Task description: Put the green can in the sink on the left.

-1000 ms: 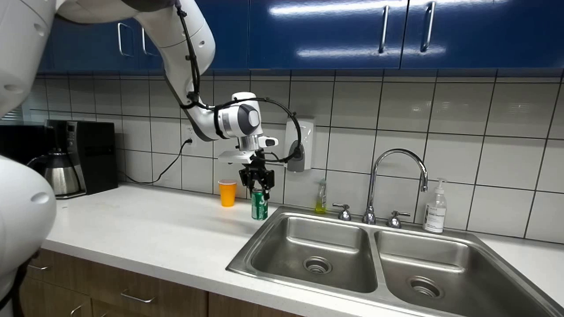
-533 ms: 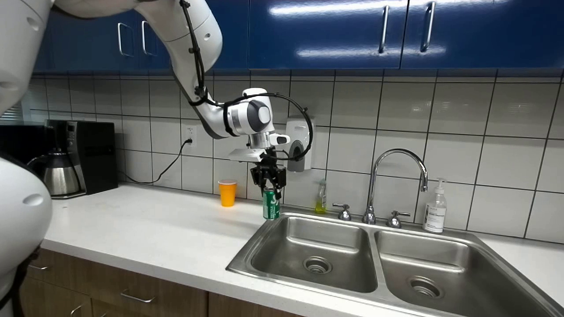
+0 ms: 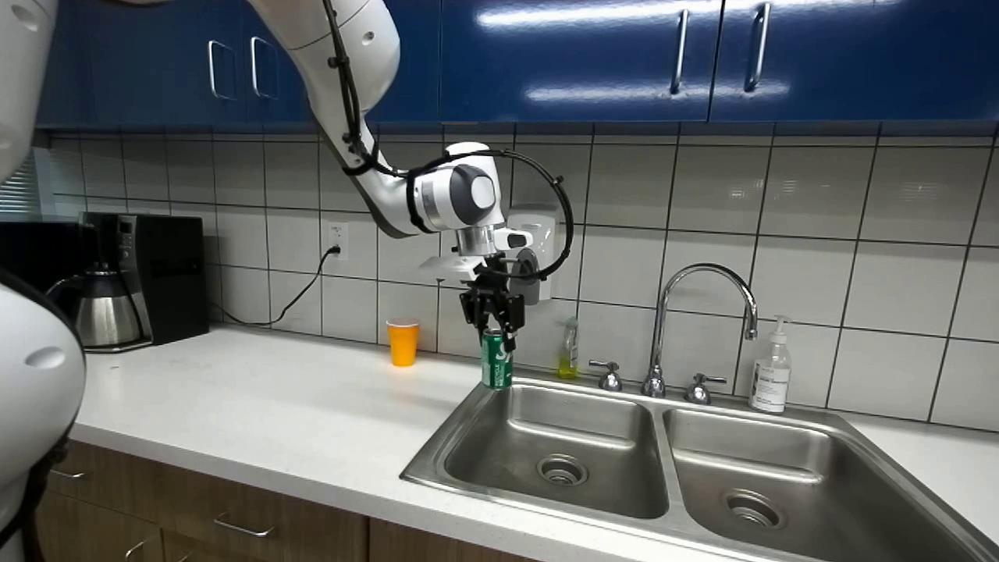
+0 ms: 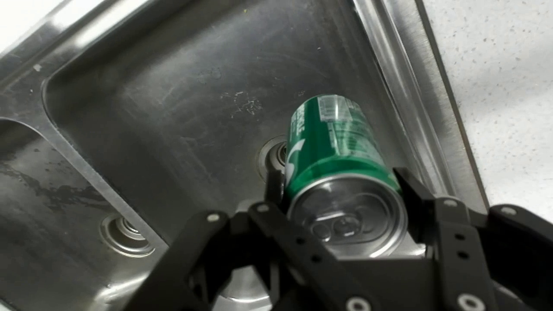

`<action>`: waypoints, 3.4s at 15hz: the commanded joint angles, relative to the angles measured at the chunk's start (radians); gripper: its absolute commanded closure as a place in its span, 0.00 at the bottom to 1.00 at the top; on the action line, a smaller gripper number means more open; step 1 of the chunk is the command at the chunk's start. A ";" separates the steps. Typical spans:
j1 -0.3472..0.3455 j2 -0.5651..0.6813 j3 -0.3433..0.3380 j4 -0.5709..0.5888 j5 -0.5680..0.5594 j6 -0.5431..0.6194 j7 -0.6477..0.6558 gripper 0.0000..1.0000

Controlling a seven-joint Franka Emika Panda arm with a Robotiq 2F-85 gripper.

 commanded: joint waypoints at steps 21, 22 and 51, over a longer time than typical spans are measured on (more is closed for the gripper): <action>-0.079 0.011 -0.024 -0.194 -0.010 0.190 0.017 0.61; -0.078 0.024 -0.026 -0.191 -0.008 0.202 0.017 0.61; -0.039 0.469 -0.044 0.118 0.070 0.299 0.015 0.61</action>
